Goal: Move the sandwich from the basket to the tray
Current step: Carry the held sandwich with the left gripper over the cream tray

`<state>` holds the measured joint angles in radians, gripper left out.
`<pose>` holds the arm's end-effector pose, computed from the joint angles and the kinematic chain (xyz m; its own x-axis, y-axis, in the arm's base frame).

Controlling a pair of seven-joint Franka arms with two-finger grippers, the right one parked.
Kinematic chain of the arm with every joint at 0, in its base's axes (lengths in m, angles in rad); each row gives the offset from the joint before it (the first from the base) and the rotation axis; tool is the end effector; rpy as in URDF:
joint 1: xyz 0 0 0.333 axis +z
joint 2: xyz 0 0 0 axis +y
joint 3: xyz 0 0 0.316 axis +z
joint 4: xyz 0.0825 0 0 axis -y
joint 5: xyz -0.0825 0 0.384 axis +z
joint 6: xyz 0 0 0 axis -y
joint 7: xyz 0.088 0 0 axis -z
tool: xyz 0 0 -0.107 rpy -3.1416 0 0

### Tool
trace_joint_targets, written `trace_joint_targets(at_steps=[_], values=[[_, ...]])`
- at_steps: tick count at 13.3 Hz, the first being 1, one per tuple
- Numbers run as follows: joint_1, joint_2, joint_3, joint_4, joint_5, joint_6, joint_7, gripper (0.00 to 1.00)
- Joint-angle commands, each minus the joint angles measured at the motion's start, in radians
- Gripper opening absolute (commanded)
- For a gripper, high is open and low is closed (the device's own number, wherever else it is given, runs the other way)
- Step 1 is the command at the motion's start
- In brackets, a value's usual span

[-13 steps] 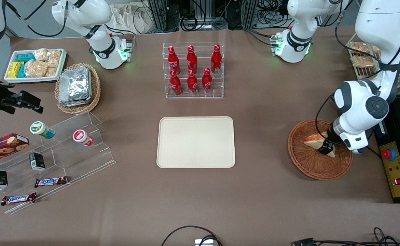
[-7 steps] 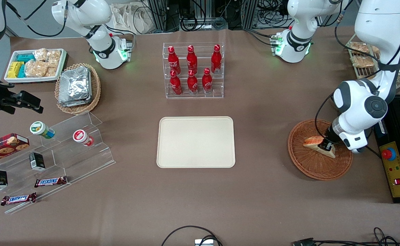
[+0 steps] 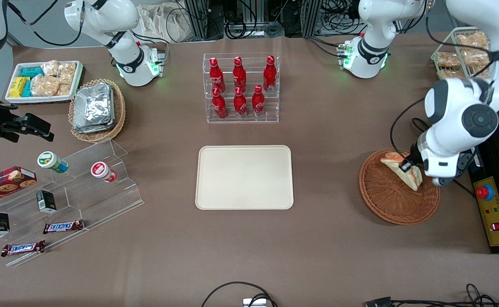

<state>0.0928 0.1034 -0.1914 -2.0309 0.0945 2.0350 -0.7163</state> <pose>0.5583 -0.0482 0.3894 0.8397 0.5420 -0.0344 0.5359 -0.8371 -0.1099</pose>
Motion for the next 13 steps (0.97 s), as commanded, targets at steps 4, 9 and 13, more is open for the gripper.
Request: trace_joint_targets(at_steps=[4,9,13], values=[[-0.007,0.048,-0.34,0.245,0.002,-0.245,0.021,0.02],[-0.184,0.223,-0.439,0.304,0.021,-0.109,-0.028,0.03],[-0.242,0.393,-0.437,0.304,0.183,0.046,-0.081,0.05]])
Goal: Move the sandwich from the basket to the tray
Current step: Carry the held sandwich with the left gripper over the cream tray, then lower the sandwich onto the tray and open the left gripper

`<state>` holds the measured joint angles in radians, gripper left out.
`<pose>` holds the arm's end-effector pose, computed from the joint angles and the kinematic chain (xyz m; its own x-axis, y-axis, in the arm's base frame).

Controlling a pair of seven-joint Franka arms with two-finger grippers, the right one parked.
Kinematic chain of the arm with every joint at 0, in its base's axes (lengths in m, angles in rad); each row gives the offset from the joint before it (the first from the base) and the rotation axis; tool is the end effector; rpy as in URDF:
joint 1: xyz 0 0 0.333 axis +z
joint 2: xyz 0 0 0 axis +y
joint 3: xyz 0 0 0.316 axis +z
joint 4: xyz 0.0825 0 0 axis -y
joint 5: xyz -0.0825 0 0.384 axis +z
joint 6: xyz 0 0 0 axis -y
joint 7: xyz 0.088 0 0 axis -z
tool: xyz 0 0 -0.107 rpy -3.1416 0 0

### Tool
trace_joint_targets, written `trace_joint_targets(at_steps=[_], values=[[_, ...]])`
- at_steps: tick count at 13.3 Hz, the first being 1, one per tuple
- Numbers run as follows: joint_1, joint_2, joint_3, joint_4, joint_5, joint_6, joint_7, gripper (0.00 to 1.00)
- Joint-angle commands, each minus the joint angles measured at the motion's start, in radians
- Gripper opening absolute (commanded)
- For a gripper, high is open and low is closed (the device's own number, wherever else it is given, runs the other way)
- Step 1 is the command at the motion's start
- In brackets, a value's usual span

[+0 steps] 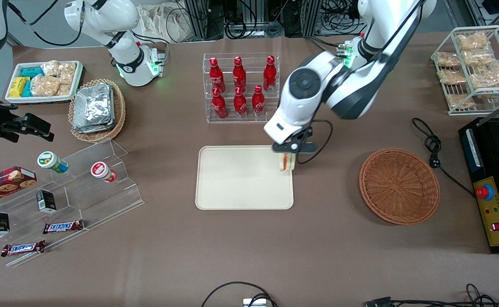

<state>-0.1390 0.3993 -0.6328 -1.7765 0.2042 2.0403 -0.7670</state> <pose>0.4841 -0.4099 0.3663 0.9947 -0.0711 -0.0738 -0.0708 -0.9975 0.0056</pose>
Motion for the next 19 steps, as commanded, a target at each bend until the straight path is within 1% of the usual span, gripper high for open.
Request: trace_joint_targets(at_steps=[1,4,5,6,8,9,10,11,14,15,17,18,19], values=[[-0.01,0.142,0.004,0.051,0.121,0.09,-0.053,0.05],[-0.033,0.222,0.005,0.055,0.275,0.142,-0.187,0.1],[-0.031,0.239,0.005,0.061,0.299,0.159,-0.201,0.1],[-0.033,0.249,0.007,0.068,0.303,0.178,-0.201,0.11],[-0.034,0.283,0.007,0.078,0.317,0.208,-0.196,0.24],[-0.034,0.294,0.008,0.086,0.336,0.21,-0.201,0.29],[-0.034,0.296,0.008,0.086,0.34,0.212,-0.202,0.47],[-0.034,0.3,0.008,0.089,0.342,0.215,-0.201,0.99],[-0.027,0.286,0.007,0.091,0.336,0.204,-0.206,1.0],[-0.027,0.251,0.007,0.088,0.334,0.186,-0.213,1.0],[-0.024,0.17,0.004,0.091,0.321,0.077,-0.23,1.0],[-0.015,0.124,0.004,0.091,0.307,0.034,-0.239,1.0],[0.007,0.087,0.004,0.091,0.276,0.011,-0.245,1.0]])
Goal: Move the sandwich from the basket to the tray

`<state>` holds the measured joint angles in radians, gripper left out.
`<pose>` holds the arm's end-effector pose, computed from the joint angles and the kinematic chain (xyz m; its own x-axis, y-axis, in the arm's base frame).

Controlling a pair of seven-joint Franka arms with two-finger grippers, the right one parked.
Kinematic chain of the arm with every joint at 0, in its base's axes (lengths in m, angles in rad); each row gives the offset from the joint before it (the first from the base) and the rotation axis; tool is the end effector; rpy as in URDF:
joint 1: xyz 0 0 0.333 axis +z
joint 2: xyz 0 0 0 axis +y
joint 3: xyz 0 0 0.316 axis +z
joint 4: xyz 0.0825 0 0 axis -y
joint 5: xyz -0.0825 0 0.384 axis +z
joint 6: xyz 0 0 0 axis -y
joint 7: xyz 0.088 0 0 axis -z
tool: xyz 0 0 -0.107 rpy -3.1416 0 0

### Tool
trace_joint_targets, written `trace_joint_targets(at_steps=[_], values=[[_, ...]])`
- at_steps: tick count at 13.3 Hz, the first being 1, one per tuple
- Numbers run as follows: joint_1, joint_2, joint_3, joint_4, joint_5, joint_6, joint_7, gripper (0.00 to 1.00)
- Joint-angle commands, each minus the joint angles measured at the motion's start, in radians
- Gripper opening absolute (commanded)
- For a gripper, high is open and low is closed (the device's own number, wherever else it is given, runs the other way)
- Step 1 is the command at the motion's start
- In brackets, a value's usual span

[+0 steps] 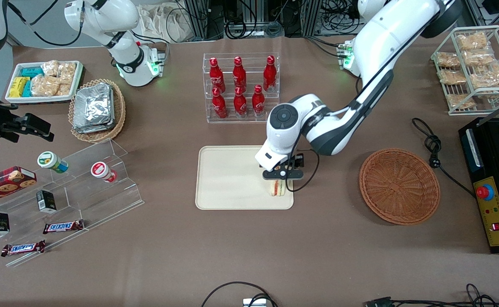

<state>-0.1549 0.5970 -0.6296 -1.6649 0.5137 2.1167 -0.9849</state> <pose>0.5270 -0.4209 0.3098 0.9975 0.0052 0.0708 0.0098 -0.9978 -0.0657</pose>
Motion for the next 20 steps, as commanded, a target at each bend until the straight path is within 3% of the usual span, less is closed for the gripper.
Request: trace_joint_targets(at_steps=[1,3,6,9,12,15,20], values=[[0.055,-0.141,0.001,-0.022,-0.059,-0.087,-0.015,1.0],[0.135,-0.204,-0.005,-0.026,-0.107,-0.153,0.044,1.0],[0.289,-0.32,-0.004,-0.036,-0.269,-0.216,0.34,1.0],[0.393,-0.419,0.02,-0.038,-0.355,-0.291,0.584,1.0],[0.297,-0.509,0.265,-0.041,-0.459,-0.326,0.806,1.0],[0.126,-0.607,0.488,-0.107,-0.515,-0.356,0.882,1.0],[0.078,-0.632,0.582,-0.157,-0.549,-0.354,0.913,1.0]])
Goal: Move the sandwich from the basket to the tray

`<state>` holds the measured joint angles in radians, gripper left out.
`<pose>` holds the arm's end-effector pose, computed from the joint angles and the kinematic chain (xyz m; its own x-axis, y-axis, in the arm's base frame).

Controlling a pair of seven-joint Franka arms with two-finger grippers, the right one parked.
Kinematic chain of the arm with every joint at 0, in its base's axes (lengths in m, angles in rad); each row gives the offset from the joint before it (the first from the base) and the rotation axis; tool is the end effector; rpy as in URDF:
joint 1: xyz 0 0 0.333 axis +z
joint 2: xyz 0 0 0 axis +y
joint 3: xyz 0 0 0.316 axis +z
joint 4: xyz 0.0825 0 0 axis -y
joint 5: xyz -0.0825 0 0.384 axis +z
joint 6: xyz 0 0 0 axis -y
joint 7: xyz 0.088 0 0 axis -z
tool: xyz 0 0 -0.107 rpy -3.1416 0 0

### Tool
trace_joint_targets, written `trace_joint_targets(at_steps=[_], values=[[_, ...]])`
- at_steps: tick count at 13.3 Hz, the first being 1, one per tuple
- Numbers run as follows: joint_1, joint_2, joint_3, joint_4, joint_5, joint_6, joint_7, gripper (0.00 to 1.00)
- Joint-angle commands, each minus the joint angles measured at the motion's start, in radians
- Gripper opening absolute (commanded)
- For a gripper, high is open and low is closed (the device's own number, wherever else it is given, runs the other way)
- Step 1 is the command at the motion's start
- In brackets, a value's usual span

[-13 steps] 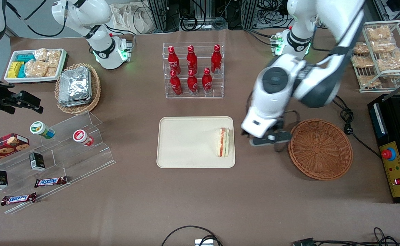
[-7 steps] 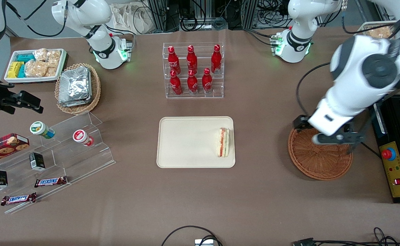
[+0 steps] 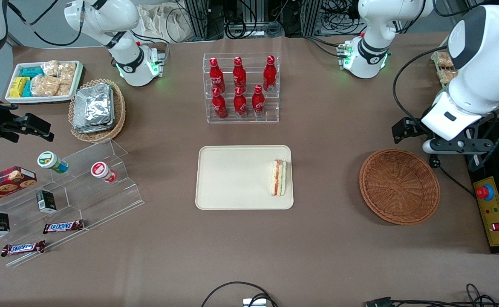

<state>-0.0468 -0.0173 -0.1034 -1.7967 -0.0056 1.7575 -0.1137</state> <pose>0.5491 -0.0840 0.5426 0.9991 -0.0354 -0.0223 -0.0353 -0.9994 0.0012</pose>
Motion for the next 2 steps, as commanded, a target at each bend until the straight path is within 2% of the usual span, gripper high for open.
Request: trace_joint_targets(at_steps=[1,2], values=[[-0.033,-0.018,0.067,-0.021,-0.031,0.002,0.055,1.0],[-0.033,-0.02,0.067,-0.016,-0.028,-0.006,0.061,1.0]])
